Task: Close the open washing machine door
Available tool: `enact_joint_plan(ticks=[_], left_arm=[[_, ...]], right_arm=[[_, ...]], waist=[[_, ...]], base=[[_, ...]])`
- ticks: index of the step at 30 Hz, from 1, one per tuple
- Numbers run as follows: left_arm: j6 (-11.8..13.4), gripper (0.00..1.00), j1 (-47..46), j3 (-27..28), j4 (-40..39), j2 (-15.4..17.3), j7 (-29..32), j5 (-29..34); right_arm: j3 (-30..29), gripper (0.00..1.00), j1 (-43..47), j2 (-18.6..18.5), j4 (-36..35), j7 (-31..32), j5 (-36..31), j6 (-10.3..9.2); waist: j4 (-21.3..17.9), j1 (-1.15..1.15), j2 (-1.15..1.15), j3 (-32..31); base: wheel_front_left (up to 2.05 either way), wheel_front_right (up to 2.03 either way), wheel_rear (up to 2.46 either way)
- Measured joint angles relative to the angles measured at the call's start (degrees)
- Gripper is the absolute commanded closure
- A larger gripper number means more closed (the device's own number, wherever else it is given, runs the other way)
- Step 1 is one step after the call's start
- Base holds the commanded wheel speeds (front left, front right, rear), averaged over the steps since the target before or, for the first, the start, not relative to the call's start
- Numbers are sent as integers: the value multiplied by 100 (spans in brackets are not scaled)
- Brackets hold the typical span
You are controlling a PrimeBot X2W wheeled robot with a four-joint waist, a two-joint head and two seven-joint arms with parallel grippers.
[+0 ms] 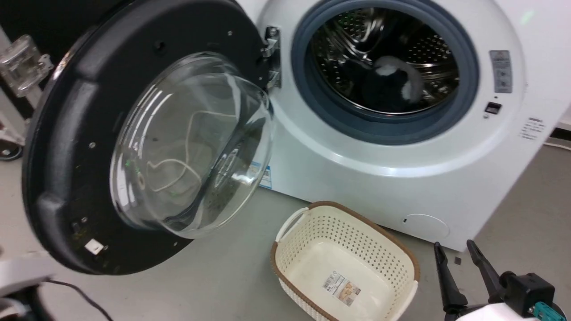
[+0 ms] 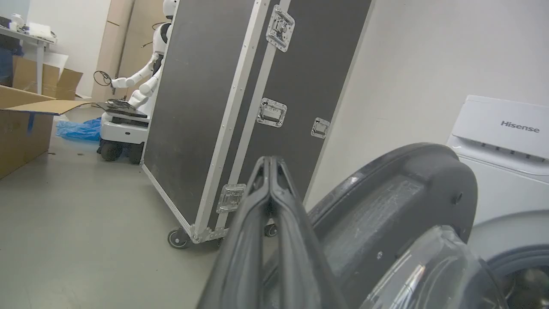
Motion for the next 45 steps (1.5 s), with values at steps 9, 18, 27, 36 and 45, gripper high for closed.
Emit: enact_joint_plan(ticks=[9, 18, 27, 36, 45], left_arm=[[-606, 100, -493, 490, 1484, 163, 175, -710], [-985, 100, -841, 104, 2573, 985, 1627, -1170], [-1220, 100, -834, -415, 2703, 1407, 2503, -1863], [-1316, 100, -44, -1939, 1562, 1796, 2899, -2970], [-1361, 100, 258, -3638, 734, 2193, 2925, -3490]], right_arm=[[-66, 0, 44, 1, 0, -107, 32, 0], [-116, 0, 40, 1, 12, -208, 76, 0], [-138, 0, 41, 0, 51, -318, 189, 0], [-392, 0, 43, 0, 134, -409, 388, 0], [-717, 0, 46, 1, 214, -531, 549, 0]], waist=[[232, 0, 0, 213], [321, 1, 0, 434], [434, 0, 0, 483], [628, 0, 0, 397], [874, 0, 0, 233]], base=[[0, 0, 0], [0, 0, 0], [0, 0, 0], [0, 0, 0], [0, 0, 0]])
